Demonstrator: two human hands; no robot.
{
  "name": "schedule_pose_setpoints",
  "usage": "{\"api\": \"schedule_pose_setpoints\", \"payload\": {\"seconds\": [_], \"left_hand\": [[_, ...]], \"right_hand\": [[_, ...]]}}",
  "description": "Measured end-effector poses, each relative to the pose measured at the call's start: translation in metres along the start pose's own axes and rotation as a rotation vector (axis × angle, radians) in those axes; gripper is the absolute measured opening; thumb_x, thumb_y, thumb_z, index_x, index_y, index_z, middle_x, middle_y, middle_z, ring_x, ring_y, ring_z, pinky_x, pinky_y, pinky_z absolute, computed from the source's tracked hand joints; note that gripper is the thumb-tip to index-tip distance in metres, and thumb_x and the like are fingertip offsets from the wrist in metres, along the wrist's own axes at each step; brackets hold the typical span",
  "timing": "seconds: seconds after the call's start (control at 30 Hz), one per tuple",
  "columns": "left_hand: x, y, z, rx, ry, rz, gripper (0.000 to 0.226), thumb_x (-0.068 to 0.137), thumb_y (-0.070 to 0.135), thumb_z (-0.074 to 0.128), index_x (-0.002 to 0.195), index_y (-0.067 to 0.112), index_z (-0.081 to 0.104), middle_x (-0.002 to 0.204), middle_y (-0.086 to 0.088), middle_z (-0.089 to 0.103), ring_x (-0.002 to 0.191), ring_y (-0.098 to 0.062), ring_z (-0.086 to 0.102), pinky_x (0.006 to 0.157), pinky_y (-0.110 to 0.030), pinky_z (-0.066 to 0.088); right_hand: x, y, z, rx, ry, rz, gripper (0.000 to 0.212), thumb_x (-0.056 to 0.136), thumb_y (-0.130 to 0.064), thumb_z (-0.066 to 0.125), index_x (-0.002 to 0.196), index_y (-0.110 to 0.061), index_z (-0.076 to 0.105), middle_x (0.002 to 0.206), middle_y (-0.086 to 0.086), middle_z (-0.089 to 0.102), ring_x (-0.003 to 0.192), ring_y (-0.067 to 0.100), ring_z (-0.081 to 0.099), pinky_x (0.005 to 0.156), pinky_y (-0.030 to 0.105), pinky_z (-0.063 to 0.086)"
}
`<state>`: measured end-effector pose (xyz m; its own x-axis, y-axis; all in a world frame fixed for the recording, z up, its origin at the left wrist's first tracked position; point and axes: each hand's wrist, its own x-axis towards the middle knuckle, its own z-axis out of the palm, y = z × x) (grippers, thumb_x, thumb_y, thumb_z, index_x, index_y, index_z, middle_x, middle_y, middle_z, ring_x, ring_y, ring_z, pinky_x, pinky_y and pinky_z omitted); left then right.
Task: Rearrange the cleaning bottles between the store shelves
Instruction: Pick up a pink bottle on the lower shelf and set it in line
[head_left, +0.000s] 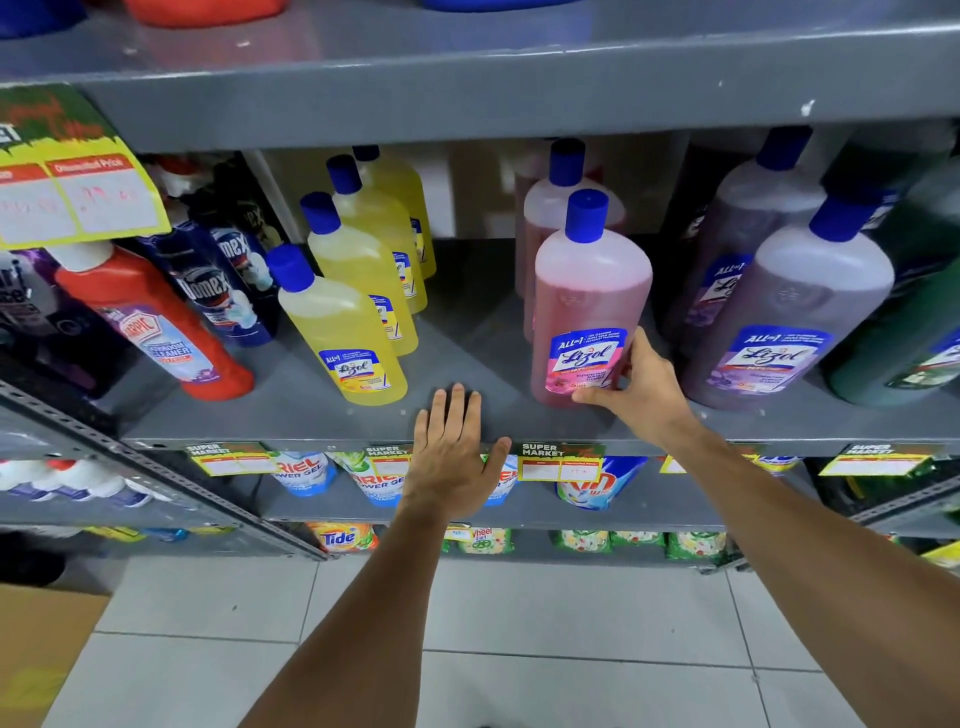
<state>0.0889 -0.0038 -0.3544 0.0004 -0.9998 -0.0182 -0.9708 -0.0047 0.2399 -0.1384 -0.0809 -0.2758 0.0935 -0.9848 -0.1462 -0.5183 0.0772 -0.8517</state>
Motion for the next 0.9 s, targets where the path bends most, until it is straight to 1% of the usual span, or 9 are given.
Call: {"api": "schedule_pose_setpoints", "payload": {"seconds": [0.13,0.37,0.47,0.6,0.67,0.73,0.83,0.87,0.9], "left_hand": [[0.000,-0.001,-0.002,-0.002,-0.003,-0.004,0.079,0.093,0.061,0.019,0.155,0.013,0.011,0.165,-0.010,0.006,0.151,-0.029,-0.002,0.119,-0.045,-0.002],[0.000,-0.002,0.001,0.012,0.024,-0.005,0.083,0.090,0.065,0.012,0.155,0.014,0.013,0.164,-0.009,0.010,0.151,-0.029,0.002,0.119,-0.046,0.001],[-0.001,-0.003,0.004,0.023,0.035,-0.003,0.083,0.090,0.065,0.011,0.155,0.014,0.014,0.164,-0.009,0.012,0.151,-0.029,0.003,0.119,-0.046,0.002],[0.001,-0.002,0.002,-0.002,-0.003,-0.029,0.088,0.086,0.067,0.009,0.155,0.013,0.010,0.165,-0.008,0.005,0.151,-0.027,-0.002,0.120,-0.044,-0.002],[-0.005,0.001,-0.004,-0.043,0.004,-0.066,0.087,0.089,0.066,0.014,0.155,0.011,0.005,0.165,-0.008,0.000,0.151,-0.024,-0.007,0.120,-0.041,-0.004],[-0.018,0.007,-0.019,-0.079,0.124,-0.101,0.085,0.092,0.064,0.019,0.155,0.009,0.004,0.165,-0.008,0.000,0.151,-0.022,-0.008,0.122,-0.040,-0.002],[-0.042,0.021,-0.060,-0.081,0.354,-0.114,0.076,0.098,0.058,0.026,0.155,0.011,0.008,0.165,-0.007,0.003,0.151,-0.020,-0.004,0.123,-0.043,0.007],[-0.051,0.025,-0.078,-0.082,0.435,-0.128,0.074,0.099,0.055,0.029,0.155,0.011,0.010,0.165,-0.006,0.004,0.151,-0.020,-0.003,0.123,-0.043,0.008],[-0.060,0.029,-0.098,-0.086,0.521,-0.145,0.073,0.099,0.053,0.033,0.155,0.011,0.012,0.165,-0.007,0.006,0.151,-0.020,-0.002,0.122,-0.043,0.009]], "right_hand": [[-0.001,0.002,0.004,-0.001,0.016,0.012,0.073,0.076,-0.014,0.087,0.136,-0.013,0.045,0.135,0.007,0.063,0.119,0.022,0.063,0.105,0.047,0.052],[-0.002,0.005,0.006,-0.038,0.047,0.002,0.075,0.073,-0.016,0.090,0.133,-0.014,0.046,0.134,0.007,0.063,0.121,0.023,0.063,0.104,0.045,0.054],[-0.013,0.009,0.005,-0.024,0.072,0.002,0.081,0.073,-0.020,0.090,0.139,-0.016,0.043,0.139,0.007,0.060,0.126,0.023,0.060,0.106,0.047,0.052],[-0.041,0.015,0.000,-0.012,0.099,-0.015,0.082,0.079,-0.027,0.086,0.145,-0.019,0.038,0.145,0.010,0.053,0.134,0.026,0.053,0.109,0.050,0.049],[-0.056,0.015,-0.003,0.004,0.104,-0.028,0.078,0.082,-0.031,0.083,0.145,-0.022,0.037,0.144,0.009,0.051,0.131,0.025,0.054,0.107,0.049,0.050],[-0.071,0.005,-0.009,0.015,0.112,-0.092,0.069,0.083,-0.036,0.081,0.139,-0.032,0.041,0.135,0.003,0.055,0.123,0.021,0.058,0.103,0.049,0.052],[-0.092,-0.027,-0.020,0.058,0.086,-0.209,0.051,0.081,-0.048,0.075,0.118,-0.062,0.044,0.120,-0.010,0.058,0.118,0.019,0.060,0.100,0.049,0.053],[-0.097,-0.041,-0.022,0.077,0.072,-0.248,0.049,0.078,-0.053,0.072,0.117,-0.064,0.045,0.121,-0.010,0.059,0.118,0.019,0.061,0.100,0.049,0.053],[-0.102,-0.058,-0.023,0.097,0.061,-0.296,0.051,0.077,-0.056,0.071,0.122,-0.059,0.047,0.125,-0.007,0.060,0.119,0.020,0.062,0.101,0.048,0.053]]}}
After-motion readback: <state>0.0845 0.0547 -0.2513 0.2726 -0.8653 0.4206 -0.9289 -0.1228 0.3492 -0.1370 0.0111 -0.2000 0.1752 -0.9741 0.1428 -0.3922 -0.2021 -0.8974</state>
